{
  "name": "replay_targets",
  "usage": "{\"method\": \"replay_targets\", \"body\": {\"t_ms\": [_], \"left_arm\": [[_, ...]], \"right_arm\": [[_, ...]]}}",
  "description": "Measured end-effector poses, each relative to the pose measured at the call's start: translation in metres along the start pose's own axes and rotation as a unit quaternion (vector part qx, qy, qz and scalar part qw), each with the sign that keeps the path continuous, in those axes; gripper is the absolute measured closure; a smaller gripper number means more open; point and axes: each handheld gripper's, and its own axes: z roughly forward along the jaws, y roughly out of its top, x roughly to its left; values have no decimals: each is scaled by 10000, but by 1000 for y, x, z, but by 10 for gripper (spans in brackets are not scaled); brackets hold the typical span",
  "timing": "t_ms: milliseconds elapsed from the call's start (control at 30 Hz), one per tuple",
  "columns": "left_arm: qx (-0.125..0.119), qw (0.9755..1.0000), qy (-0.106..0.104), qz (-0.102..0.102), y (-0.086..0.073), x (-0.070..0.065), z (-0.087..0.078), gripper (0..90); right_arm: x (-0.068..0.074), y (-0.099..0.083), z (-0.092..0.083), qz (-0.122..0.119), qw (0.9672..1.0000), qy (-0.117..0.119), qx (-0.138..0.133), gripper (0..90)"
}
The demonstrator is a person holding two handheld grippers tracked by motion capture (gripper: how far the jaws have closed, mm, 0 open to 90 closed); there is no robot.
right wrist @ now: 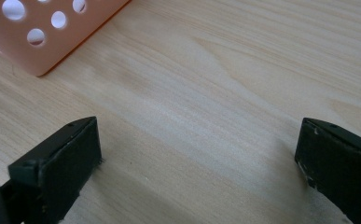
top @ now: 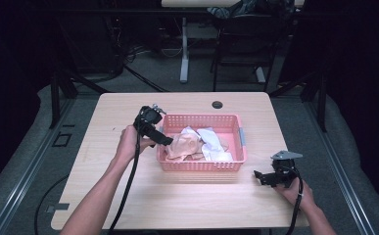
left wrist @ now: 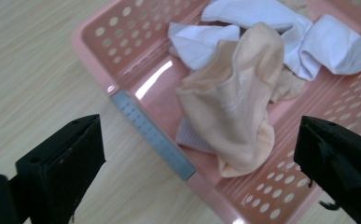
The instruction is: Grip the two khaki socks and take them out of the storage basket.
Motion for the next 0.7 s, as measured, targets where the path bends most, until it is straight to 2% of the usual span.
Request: {"method": "replay_targets", "body": {"t_ms": [133,233,433,467,633,700], "left_arm": [[153,9998,-48,100,8,-6,12,109],[255,9996,-109,97,11,-8,18,127],[362,9992,-79,177,16,-10,25,224],[368,9991,-84,188,17,-10,26,274],[369,9990,-24,248,20,-12,30,345],[467,9985,-23,299,21,-12,32,386]], "right_arm": [[0,0,0,-2,10000,2,0,0],[0,0,0,-1,10000,1,-1,0],[0,0,0,-1,10000,1,2,0],[0,0,0,-2,10000,1,0,0],[0,0,0,-1,10000,1,2,0],[0,0,0,-2,10000,1,1,0]]}}
